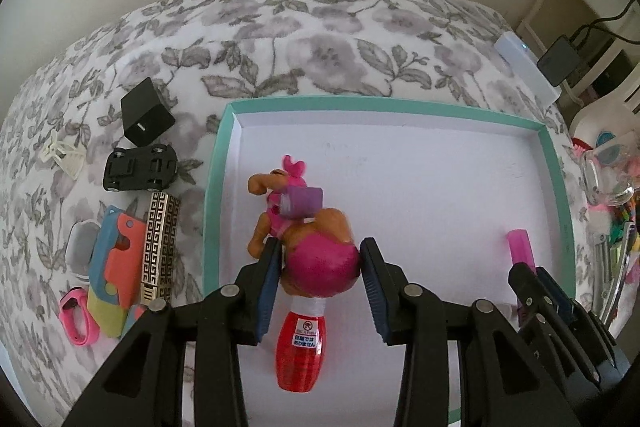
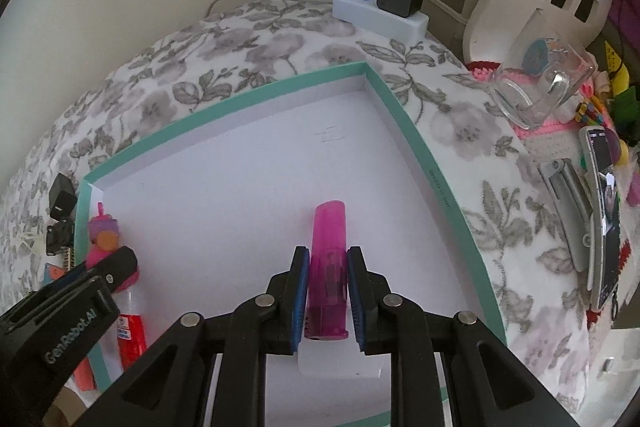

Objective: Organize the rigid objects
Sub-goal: 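Carry the pink toy figure and purple tube over the tray and release both, then withdraw both grippers from the tray back toward the item cluster, then grasp the pink watch band with the left gripper while the right gripper grasps the coral-blue block, then carry the pink watch band and coral-blue block into the tray and release both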

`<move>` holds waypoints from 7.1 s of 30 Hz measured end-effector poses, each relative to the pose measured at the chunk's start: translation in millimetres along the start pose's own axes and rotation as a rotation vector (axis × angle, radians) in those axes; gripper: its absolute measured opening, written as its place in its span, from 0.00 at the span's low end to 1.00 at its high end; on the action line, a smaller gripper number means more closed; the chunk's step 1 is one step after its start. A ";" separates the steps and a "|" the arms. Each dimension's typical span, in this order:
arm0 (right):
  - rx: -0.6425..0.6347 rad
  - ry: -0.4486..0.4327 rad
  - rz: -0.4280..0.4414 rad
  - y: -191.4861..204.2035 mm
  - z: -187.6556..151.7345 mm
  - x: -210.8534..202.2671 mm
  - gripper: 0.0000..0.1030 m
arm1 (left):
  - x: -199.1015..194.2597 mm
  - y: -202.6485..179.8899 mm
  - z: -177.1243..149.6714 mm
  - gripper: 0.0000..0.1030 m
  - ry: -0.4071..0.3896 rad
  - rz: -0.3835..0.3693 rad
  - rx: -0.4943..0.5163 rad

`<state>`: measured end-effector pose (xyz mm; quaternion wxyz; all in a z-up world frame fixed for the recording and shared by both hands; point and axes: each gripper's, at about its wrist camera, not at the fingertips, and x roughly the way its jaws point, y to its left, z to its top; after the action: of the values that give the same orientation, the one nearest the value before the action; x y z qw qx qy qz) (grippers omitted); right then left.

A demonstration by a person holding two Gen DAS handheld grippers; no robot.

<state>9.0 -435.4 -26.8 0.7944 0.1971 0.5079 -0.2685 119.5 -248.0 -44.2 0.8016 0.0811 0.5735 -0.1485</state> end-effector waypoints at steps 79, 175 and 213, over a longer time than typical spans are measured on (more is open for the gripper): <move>-0.616 -0.019 0.301 224.9 -92.1 -45.4 1.00 | -52.1 278.8 -70.7 1.00 0.014 0.248 -0.469; -0.762 0.147 0.407 225.0 -131.8 -31.2 0.73 | -23.5 183.9 -85.1 0.10 0.077 0.286 -0.318; 0.069 -0.093 0.028 13.4 -3.8 -32.2 0.74 | -74.8 -10.0 -3.3 0.10 -0.078 0.223 -0.003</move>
<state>3.7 -415.5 1.6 0.8135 0.2186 0.4583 -0.2836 90.9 -245.6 25.7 0.8349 0.1372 0.5296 -0.0604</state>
